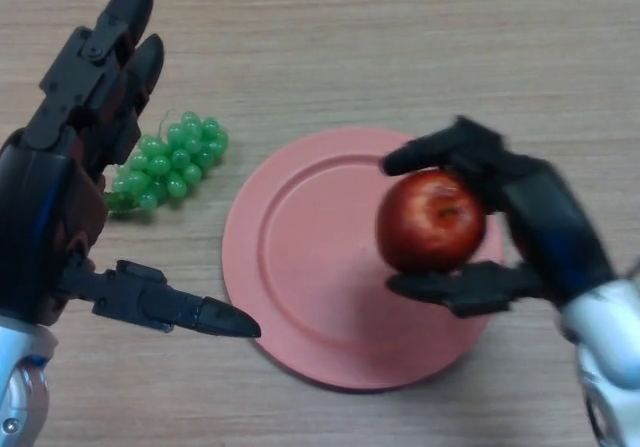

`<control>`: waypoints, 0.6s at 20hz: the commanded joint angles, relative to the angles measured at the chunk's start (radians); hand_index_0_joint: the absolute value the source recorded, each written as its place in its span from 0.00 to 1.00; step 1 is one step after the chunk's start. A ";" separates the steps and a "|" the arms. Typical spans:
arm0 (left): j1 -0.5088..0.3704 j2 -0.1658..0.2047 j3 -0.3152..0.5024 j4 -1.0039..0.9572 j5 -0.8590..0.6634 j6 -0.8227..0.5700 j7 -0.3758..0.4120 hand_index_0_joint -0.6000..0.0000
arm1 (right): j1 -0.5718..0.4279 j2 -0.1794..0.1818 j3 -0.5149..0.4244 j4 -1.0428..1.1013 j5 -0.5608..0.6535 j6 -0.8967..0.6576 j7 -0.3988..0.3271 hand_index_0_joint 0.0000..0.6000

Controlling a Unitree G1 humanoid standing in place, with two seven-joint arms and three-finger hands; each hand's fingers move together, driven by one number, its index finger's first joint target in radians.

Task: Pick up the red apple and place it on the plate

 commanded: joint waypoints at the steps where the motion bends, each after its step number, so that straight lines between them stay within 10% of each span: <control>1: -0.021 0.023 0.048 -0.041 -0.046 -0.095 0.011 1.00 | -0.087 -0.002 0.031 0.006 -0.025 -0.069 -0.108 1.00; 8: -0.010 0.032 0.104 -0.060 -0.093 -0.093 -0.005 1.00 | -0.226 -0.001 0.163 0.313 -0.109 -0.113 -0.286 1.00; 12: 0.003 0.028 0.111 -0.067 -0.093 -0.095 -0.007 1.00 | -0.236 -0.001 0.182 0.365 -0.193 -0.158 -0.268 1.00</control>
